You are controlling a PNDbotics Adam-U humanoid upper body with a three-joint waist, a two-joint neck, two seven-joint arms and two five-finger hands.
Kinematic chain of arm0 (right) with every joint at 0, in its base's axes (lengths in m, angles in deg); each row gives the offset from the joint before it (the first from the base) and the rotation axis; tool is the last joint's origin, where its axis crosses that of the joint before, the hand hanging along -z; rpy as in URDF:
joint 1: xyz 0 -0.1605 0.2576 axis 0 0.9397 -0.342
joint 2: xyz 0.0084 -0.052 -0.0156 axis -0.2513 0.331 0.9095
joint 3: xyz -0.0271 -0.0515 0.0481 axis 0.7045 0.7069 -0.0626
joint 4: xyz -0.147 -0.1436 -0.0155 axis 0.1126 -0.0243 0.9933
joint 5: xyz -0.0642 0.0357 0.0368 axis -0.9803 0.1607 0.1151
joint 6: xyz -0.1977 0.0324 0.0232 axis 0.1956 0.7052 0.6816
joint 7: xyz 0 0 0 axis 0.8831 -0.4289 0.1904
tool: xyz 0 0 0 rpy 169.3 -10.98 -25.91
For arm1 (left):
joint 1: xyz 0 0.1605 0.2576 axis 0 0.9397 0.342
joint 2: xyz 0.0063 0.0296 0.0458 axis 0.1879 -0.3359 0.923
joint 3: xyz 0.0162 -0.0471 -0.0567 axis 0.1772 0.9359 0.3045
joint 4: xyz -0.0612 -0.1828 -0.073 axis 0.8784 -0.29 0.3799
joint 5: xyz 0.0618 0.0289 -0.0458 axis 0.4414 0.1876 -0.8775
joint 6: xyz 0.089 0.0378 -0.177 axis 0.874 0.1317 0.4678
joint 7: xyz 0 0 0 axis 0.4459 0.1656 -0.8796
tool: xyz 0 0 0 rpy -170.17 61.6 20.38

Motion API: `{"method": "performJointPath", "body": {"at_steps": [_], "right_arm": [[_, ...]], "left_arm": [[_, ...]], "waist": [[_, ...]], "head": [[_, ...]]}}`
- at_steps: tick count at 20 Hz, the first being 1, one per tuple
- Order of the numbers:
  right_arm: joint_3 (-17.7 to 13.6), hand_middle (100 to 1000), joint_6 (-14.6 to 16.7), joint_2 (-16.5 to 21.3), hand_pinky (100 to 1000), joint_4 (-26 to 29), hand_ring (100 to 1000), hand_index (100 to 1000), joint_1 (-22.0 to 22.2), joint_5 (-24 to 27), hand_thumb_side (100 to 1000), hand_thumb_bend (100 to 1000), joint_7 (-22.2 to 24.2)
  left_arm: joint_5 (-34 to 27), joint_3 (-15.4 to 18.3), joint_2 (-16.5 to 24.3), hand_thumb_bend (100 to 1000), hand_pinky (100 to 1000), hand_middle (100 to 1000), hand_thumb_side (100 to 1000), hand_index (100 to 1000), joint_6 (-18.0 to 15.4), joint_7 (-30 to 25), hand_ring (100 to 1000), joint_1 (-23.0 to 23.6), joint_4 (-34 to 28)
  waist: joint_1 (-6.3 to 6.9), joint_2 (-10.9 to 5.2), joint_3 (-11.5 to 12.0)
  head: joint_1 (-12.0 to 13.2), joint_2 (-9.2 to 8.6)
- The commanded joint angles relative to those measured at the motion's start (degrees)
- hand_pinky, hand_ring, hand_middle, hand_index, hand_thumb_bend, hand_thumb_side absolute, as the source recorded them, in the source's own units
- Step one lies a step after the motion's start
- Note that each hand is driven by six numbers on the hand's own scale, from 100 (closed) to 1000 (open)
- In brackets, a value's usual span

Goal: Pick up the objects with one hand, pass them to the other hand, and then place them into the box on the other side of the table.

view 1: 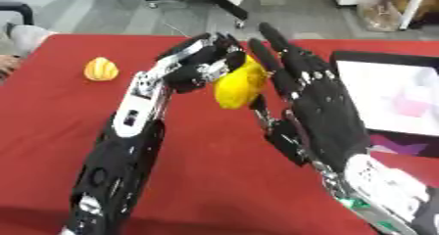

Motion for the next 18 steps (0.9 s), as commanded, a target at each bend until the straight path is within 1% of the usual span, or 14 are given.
{"method": "performJointPath", "body": {"at_steps": [1,2,3,4,5,6,10,13,14,15,18], "right_arm": [[0.4,972,-0.5,0.6,719,1.1,871,993,-0.6,2.5,100,100,-2.9],[0.5,941,-0.6,0.5,690,1.1,873,958,-0.5,3.3,100,100,-4.1],[0.5,936,-0.8,0.4,686,1.1,872,952,-0.3,4.1,100,100,-5.6],[0.5,900,-1.1,0.3,657,1.1,866,911,-0.2,4.9,100,100,-7.3],[0.5,896,-1.3,0.2,654,1.1,866,906,-0.1,5.6,100,100,-9.2],[0.4,872,-1.4,0.2,639,1.1,857,875,0.0,6.0,100,100,-11.0],[-0.3,832,-1.6,-0.1,615,1.1,842,805,0.2,7.1,100,100,-17.6],[-0.6,821,-1.3,-0.2,609,1.1,843,765,0.2,8.2,100,100,-21.0],[-0.7,811,-1.2,-0.2,602,1.1,844,729,0.2,8.7,187,100,-21.9],[-0.8,808,-1.2,-0.2,599,1.1,845,713,0.1,9.2,225,100,-22.9],[-1.0,793,-1.1,-0.2,588,1.1,848,638,0.2,10.9,382,100,-25.8]], "left_arm": [[-0.1,-0.2,-0.5,100,554,193,461,309,0.5,0.1,322,-1.5,-1.2],[-0.2,-0.2,-0.6,100,554,193,465,309,0.7,0.2,323,-1.5,-1.3],[-0.3,-0.2,-0.7,100,554,193,465,309,0.8,0.3,323,-1.6,-1.3],[-0.4,-0.1,-0.8,100,554,193,467,309,1.0,0.4,323,-1.6,-1.4],[-0.4,-0.1,-0.9,100,554,193,466,309,1.1,0.5,323,-1.7,-1.4],[-0.4,-0.1,-1.0,100,554,193,465,309,1.2,0.6,323,-1.7,-1.5],[-0.2,-0.1,-1.0,100,553,194,462,309,1.5,0.6,323,-1.8,-1.4],[-0.1,-0.1,-1.1,100,554,194,460,309,1.6,0.6,323,-1.8,-1.2],[-0.1,-0.1,-1.1,100,555,194,459,309,1.6,0.6,323,-1.8,-1.1],[0.0,-0.1,-1.2,100,555,194,459,309,1.7,0.5,321,-1.8,-1.1],[0.0,-0.1,-1.2,100,555,194,456,309,1.7,0.4,319,-1.8,-1.1]], "waist": [[-0.22,-0.33,0.1],[-0.22,-0.32,0.1],[-0.23,-0.31,0.1],[-0.23,-0.3,0.1],[-0.23,-0.3,0.1],[-0.22,-0.29,0.1],[-0.17,-0.26,0.0],[-0.13,-0.22,0.0],[-0.12,-0.21,0.0],[-0.11,-0.2,-0.1],[-0.1,-0.2,-0.1]], "head": [[-0.3,-0.16],[-0.3,-0.16],[-0.3,-0.16],[-0.3,-0.16],[-0.2,-0.16],[-0.2,-0.16],[-0.1,-0.16],[-0.2,-0.16],[-0.2,-0.16],[-0.2,-0.16],[-0.3,-0.16]]}}
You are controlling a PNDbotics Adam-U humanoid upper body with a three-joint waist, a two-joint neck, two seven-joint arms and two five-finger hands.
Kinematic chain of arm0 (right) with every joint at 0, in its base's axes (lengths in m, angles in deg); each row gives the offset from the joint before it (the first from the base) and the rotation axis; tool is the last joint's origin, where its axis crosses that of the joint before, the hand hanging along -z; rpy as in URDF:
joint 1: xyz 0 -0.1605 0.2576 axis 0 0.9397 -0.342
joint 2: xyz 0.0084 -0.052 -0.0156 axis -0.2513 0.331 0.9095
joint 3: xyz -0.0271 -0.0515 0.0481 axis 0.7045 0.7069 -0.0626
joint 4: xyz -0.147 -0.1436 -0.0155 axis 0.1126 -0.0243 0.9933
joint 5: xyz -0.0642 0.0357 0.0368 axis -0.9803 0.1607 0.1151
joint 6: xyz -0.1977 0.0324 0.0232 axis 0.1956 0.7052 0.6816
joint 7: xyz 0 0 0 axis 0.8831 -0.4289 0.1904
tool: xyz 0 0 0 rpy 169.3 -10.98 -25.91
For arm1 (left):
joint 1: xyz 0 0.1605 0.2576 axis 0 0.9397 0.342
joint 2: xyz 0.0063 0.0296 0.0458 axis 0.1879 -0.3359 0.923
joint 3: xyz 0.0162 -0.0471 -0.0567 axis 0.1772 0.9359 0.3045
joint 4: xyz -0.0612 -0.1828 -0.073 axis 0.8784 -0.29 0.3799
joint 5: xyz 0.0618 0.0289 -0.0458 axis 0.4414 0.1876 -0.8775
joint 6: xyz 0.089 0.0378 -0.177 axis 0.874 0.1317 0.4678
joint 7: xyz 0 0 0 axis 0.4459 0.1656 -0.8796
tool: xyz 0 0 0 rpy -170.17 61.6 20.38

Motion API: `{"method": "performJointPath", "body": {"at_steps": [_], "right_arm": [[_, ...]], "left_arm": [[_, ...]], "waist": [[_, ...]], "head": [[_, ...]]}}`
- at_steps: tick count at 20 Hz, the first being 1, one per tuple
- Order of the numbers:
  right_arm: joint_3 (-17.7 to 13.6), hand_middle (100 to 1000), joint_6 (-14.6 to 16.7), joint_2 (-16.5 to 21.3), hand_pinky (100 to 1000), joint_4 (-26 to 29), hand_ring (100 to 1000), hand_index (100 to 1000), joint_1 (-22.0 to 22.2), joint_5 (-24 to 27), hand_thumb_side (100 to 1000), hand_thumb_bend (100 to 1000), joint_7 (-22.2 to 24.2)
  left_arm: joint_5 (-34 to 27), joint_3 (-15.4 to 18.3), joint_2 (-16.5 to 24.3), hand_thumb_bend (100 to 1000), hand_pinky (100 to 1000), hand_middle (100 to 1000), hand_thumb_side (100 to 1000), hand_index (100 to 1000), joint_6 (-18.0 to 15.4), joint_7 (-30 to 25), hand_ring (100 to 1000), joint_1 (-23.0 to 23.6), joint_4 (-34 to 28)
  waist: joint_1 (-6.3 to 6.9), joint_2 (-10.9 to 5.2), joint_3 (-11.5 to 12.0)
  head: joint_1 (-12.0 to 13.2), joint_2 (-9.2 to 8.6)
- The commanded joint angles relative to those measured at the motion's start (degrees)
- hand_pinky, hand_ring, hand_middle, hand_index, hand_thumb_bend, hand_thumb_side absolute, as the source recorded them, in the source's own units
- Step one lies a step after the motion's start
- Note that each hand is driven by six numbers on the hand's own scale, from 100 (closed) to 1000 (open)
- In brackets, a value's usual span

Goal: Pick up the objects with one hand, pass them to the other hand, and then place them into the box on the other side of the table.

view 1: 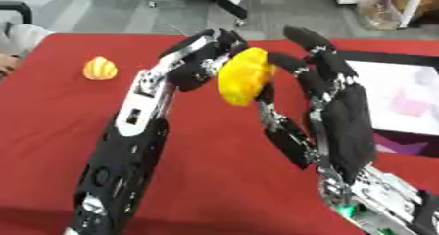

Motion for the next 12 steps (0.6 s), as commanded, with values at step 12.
{"method": "performJointPath", "body": {"at_steps": [12], "right_arm": [[-1.0,771,-1.4,0.4,574,1.1,839,397,-0.8,4.9,470,100,-8.0]], "left_arm": [[0.4,-1.0,-0.7,100,562,197,452,312,0.0,-0.5,324,-1.5,-0.5]], "waist": [[-0.1,-0.39,-0.1]], "head": [[-0.1,-0.16]]}}
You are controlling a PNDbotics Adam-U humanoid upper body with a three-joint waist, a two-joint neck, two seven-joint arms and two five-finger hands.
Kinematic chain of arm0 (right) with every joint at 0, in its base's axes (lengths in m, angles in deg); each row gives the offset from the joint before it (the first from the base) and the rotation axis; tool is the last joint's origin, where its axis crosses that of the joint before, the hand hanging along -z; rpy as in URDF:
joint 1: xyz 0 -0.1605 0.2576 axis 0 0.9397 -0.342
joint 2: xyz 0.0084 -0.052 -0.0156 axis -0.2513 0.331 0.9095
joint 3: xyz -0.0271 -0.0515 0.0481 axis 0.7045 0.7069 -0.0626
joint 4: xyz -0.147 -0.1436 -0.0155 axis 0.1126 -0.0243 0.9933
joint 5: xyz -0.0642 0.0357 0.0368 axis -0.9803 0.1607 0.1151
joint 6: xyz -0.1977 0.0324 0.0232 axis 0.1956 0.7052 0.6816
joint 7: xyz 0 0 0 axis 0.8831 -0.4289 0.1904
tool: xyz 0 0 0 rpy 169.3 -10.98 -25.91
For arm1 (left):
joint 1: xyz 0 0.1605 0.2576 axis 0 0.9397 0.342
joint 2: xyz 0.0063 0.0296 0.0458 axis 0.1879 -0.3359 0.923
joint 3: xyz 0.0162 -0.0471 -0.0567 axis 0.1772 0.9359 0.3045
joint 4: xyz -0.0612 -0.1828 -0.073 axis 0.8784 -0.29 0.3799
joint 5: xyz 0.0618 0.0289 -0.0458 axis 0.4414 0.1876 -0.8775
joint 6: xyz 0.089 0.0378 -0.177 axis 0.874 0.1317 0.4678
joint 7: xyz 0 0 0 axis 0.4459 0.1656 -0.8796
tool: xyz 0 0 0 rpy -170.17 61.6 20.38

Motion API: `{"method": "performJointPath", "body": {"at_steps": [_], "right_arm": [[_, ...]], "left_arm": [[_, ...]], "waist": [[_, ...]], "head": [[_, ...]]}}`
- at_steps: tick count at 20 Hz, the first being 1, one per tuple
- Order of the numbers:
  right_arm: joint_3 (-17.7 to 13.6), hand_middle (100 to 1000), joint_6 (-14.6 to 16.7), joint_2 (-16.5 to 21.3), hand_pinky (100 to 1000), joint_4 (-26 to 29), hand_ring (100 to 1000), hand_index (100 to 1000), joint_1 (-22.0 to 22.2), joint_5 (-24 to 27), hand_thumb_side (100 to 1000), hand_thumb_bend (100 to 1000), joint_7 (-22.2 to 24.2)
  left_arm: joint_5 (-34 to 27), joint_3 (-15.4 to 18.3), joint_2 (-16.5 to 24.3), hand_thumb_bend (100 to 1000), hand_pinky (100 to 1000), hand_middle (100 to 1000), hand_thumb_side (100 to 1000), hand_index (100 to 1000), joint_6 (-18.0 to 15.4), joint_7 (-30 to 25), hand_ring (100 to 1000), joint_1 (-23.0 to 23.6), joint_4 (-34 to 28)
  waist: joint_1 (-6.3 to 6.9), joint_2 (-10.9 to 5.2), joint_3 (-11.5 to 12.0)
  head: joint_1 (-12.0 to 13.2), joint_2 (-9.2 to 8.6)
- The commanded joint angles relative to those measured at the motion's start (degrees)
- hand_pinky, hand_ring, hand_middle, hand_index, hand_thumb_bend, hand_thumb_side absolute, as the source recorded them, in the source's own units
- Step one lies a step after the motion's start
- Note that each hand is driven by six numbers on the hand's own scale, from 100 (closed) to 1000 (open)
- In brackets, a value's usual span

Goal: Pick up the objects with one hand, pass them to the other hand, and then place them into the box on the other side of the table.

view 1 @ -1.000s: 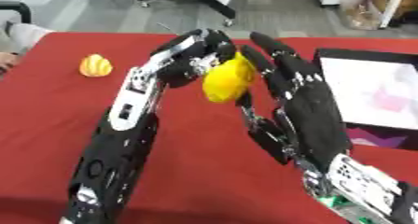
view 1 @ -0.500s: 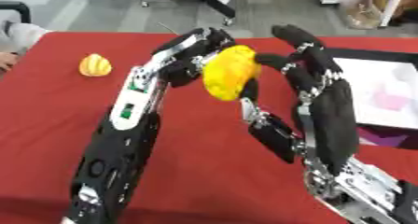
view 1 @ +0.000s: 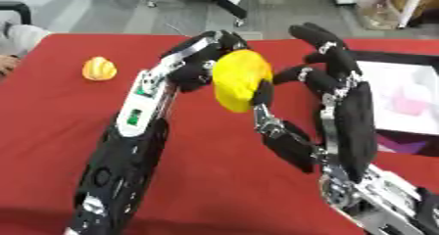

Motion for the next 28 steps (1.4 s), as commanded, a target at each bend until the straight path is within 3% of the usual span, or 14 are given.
{"method": "performJointPath", "body": {"at_steps": [1,6,8,9,11,12,14,18,19,20,21,23,28], "right_arm": [[-0.8,770,-4.5,0.4,574,1.1,838,388,-0.8,0.4,470,100,-4.8],[-0.7,766,-4.6,0.3,574,1.1,839,373,-0.7,0.4,470,100,-4.7],[-0.6,769,-4.7,0.3,574,1.1,842,425,-0.6,0.3,428,100,-4.6],[-0.6,771,-4.8,0.3,576,1.1,842,441,-0.6,0.2,369,100,-4.4],[-0.4,774,-5.1,0.3,580,1.1,842,453,-0.5,-0.1,147,100,-3.8],[-0.4,778,-5.2,0.3,585,1.1,839,462,-0.5,-0.5,100,100,-3.2],[-0.4,782,-5.5,0.3,592,1.1,836,476,-0.4,-1.8,100,100,-1.8],[-1.1,811,-6.0,0.1,629,1.1,818,657,0.3,-7.2,100,100,2.7],[-1.3,825,-6.1,0.0,646,1.1,813,756,0.4,-8.6,100,100,3.8],[-1.5,827,-6.2,-0.1,648,1.1,813,771,0.6,-10.0,100,100,5.0],[-1.5,843,-6.2,-0.2,664,1.1,810,869,0.7,-11.2,100,128,6.3],[-1.7,857,-6.3,-0.4,677,1.1,810,942,0.9,-13.2,100,183,8.8],[-1.9,881,-6.5,-0.7,694,1.1,813,1000,1.0,-15.9,100,281,13.0]], "left_arm": [[0.1,-0.5,-0.3,100,563,197,452,312,-0.2,-0.2,324,-1.4,-0.6],[-0.1,-0.7,-0.3,100,566,198,453,314,-0.2,-0.2,326,-1.4,-0.7],[-0.1,-0.7,-0.4,100,567,199,455,315,-0.2,-0.2,327,-1.4,-0.7],[-0.1,-0.7,-0.4,100,567,199,455,315,-0.2,-0.2,327,-1.4,-0.7],[-0.2,-0.7,-0.3,100,568,199,456,315,-0.2,-0.2,327,-1.5,-0.7],[-0.2,-0.7,-0.3,100,568,199,456,316,-0.2,-0.2,327,-1.6,-0.7],[-0.3,-0.8,-0.2,100,568,199,454,316,-0.3,-0.2,328,-1.7,-0.6],[-0.2,-1.1,-0.1,100,569,199,451,317,-0.6,-0.2,328,-1.9,-0.4],[-0.3,-1.1,-0.1,100,570,200,452,317,-0.6,-0.2,328,-1.9,-0.3],[-0.3,-1.1,-0.1,100,570,200,452,317,-0.7,-0.2,329,-2.0,-0.3],[-0.3,-1.0,-0.1,100,570,200,452,317,-0.7,-0.2,329,-2.0,-0.3],[-0.4,-1.0,-0.1,100,571,200,453,317,-0.7,-0.2,329,-2.1,-0.3],[-0.4,-0.9,-0.2,100,571,200,456,318,-0.7,-0.2,330,-2.1,-0.3]], "waist": [[-0.1,-0.4,-0.1],[-0.08,-0.38,-0.2],[-0.07,-0.37,-0.2],[-0.06,-0.37,-0.2],[-0.05,-0.38,-0.2],[-0.04,-0.38,-0.2],[-0.03,-0.39,-0.2],[-0.03,-0.38,-0.2],[-0.03,-0.38,-0.2],[-0.03,-0.38,-0.2],[-0.03,-0.37,-0.2],[-0.02,-0.36,-0.2],[-0.02,-0.35,-0.2]], "head": [[0.0,-0.16],[0.0,-0.16],[0.0,-0.16],[0.0,-0.16],[0.0,-0.16],[0.0,-0.16],[0.0,-0.16],[0.1,-0.16],[0.1,-0.16],[0.1,-0.16],[0.1,-0.16],[0.2,-0.16],[0.1,-0.16]]}}
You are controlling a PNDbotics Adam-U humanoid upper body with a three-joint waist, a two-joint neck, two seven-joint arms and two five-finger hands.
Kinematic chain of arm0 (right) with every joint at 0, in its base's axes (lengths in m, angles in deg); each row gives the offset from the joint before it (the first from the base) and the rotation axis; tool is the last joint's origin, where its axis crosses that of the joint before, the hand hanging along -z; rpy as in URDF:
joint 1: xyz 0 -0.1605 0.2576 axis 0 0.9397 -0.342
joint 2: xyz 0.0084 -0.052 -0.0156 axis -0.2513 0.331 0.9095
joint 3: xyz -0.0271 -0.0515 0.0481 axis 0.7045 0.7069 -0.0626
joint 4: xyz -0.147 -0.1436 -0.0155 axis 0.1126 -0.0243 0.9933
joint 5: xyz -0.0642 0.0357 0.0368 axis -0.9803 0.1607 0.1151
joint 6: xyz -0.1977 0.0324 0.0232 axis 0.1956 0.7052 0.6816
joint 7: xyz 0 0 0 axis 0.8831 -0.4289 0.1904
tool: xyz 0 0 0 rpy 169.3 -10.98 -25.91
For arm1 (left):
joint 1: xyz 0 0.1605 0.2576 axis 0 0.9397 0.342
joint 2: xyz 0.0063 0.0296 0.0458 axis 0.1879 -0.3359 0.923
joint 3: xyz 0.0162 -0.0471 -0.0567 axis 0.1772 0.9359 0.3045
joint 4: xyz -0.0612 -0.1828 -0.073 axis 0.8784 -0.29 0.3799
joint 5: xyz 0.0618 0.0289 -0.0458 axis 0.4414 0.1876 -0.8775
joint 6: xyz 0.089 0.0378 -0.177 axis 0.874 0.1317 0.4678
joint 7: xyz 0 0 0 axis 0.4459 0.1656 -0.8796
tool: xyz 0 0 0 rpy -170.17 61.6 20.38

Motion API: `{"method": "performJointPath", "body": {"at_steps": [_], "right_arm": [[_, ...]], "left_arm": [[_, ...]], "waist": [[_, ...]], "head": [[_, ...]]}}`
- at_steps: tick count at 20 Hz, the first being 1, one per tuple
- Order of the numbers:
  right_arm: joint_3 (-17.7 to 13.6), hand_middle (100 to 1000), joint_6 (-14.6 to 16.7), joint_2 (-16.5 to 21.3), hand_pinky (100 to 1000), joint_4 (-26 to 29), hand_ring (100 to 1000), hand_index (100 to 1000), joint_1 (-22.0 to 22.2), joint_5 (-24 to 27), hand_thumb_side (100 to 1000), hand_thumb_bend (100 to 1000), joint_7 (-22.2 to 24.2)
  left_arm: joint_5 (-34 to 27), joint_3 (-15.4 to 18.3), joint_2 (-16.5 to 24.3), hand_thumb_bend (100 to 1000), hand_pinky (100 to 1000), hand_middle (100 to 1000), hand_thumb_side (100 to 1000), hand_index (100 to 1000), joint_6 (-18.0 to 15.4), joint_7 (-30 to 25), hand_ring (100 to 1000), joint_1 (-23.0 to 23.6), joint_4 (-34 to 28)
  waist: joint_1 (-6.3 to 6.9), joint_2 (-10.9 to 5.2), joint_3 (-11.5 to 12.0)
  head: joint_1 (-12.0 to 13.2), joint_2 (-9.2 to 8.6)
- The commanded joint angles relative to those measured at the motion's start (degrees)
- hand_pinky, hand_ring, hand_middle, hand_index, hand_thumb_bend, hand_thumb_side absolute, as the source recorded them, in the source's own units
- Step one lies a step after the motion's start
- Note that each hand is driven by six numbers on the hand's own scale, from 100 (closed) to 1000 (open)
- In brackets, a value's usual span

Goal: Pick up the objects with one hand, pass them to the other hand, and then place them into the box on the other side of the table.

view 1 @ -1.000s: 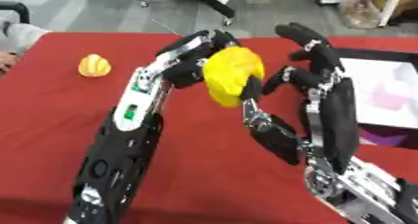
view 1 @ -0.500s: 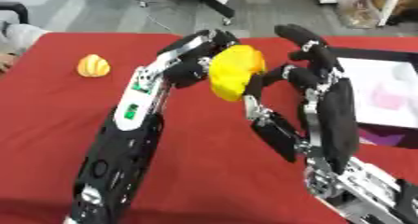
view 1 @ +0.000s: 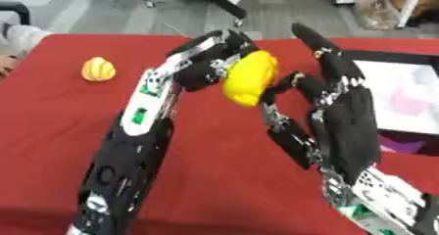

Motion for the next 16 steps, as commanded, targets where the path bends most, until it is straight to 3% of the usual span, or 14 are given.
{"method": "performJointPath", "body": {"at_steps": [1,7,12,16], "right_arm": [[-0.9,887,-0.1,-0.1,700,1.1,810,1000,-0.6,-1.7,100,310,2.4],[-2.2,909,-1.5,-0.4,728,1.1,782,1000,-0.7,-6.0,100,459,7.1],[-2.9,914,-3.1,-0.6,732,1.1,784,1000,-1.0,-8.7,100,485,10.3],[-3.1,907,-5.0,-0.7,715,1.1,796,1000,-1.1,-8.5,100,473,9.5]], "left_arm": [[-0.2,-0.1,-0.2,100,571,201,457,318,-0.2,-0.1,330,-1.4,-0.7],[-0.3,0.1,-0.3,100,572,201,458,318,0.1,-0.1,331,-1.3,-0.9],[-0.1,0.1,-0.4,100,572,201,455,318,0.2,-0.1,331,-1.3,-0.9],[0.0,0.2,-0.4,100,572,202,452,319,0.5,-0.1,332,-1.2,-0.5]], "waist": [[-0.08,-0.36,0.0],[-0.07,-0.38,-0.1],[-0.08,-0.34,-0.1],[-0.1,-0.33,-0.1]], "head": [[0.1,-0.16],[0.2,-0.16],[0.2,-0.16],[0.2,-0.16]]}}
